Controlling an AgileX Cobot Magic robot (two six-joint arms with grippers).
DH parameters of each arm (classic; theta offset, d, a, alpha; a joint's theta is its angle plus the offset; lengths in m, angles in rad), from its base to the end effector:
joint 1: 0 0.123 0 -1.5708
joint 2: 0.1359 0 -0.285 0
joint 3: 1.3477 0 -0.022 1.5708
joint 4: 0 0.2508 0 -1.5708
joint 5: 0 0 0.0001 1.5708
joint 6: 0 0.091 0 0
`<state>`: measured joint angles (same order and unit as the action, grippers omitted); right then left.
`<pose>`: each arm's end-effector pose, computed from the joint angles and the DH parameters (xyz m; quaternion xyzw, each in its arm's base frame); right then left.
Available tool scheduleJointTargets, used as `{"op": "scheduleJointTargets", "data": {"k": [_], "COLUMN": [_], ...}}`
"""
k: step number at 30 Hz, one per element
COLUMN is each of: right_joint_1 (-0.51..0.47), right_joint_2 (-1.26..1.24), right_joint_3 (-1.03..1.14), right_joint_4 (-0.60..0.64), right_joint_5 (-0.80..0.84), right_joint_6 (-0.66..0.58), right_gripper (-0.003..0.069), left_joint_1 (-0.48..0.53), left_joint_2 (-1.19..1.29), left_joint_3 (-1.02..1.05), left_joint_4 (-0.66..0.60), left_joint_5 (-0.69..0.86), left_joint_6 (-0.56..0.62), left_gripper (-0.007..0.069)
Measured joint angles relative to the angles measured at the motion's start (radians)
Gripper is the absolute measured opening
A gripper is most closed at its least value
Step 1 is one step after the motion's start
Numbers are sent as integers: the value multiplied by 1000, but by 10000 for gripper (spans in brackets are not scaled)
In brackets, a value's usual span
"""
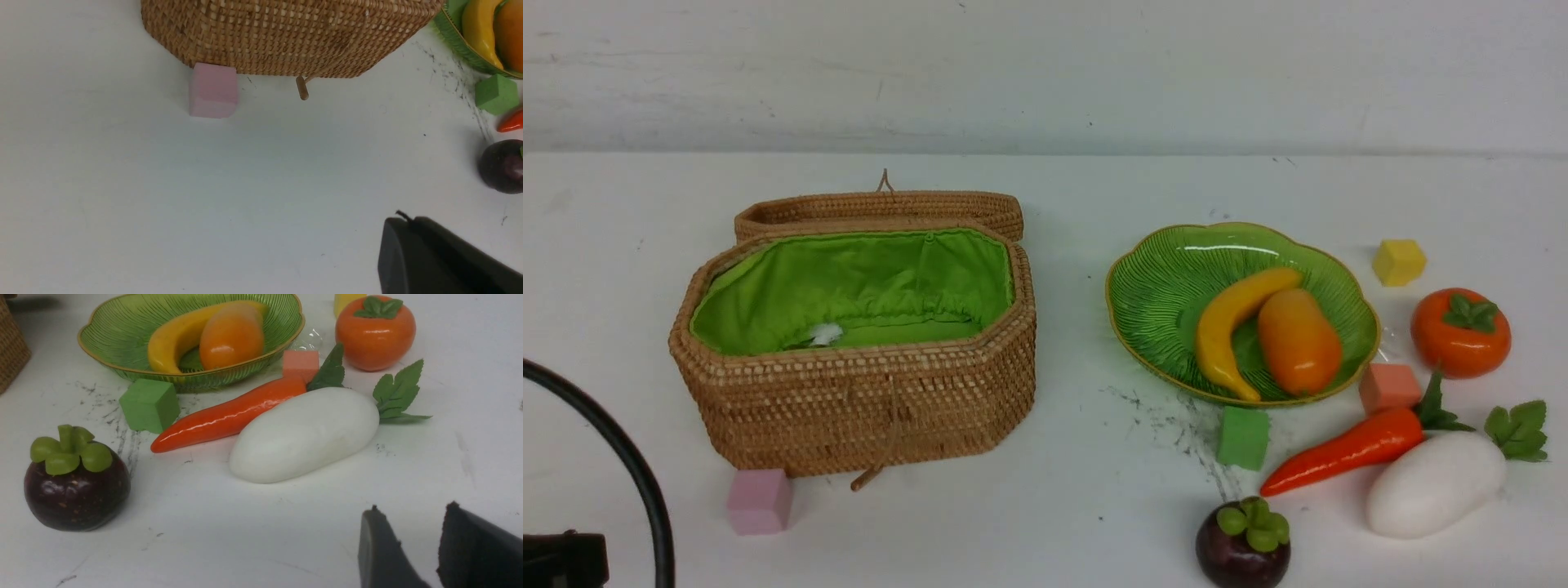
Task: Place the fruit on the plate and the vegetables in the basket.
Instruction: Use the right arm to grab a mangosteen and put it into the right plate
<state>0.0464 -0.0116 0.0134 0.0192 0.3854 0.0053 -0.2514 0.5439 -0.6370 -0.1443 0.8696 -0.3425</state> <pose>0.0520 0.0031 0.1747 -0.0115 0.8047 0.0235 0.5931 0.0858 -0.0324 0.3115 -0.0596 0.9003 -0.1911 0.3865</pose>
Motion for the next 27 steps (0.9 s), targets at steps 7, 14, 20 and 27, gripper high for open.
{"op": "scheduleJointTargets", "data": {"k": [7,14,20,27], "right_joint_1": [0,0,0,0], "right_joint_2": [0,0,0,0], "right_joint_3": [0,0,0,0], "right_joint_4": [0,0,0,0], "right_joint_5": [0,0,0,0], "right_joint_6": [0,0,0,0], "right_gripper": [243,243,243,243], "left_joint_1": [0,0,42,180], "left_joint_2": [-3,-37,-250,-510], "left_joint_3": [0,29,204,430], "left_joint_4": [3,114,244,261], "left_joint_5": [-7,-144,-373,-426], "left_joint_6": [0,0,0,1], "left_gripper": [-13,-13,-13,-13]}}
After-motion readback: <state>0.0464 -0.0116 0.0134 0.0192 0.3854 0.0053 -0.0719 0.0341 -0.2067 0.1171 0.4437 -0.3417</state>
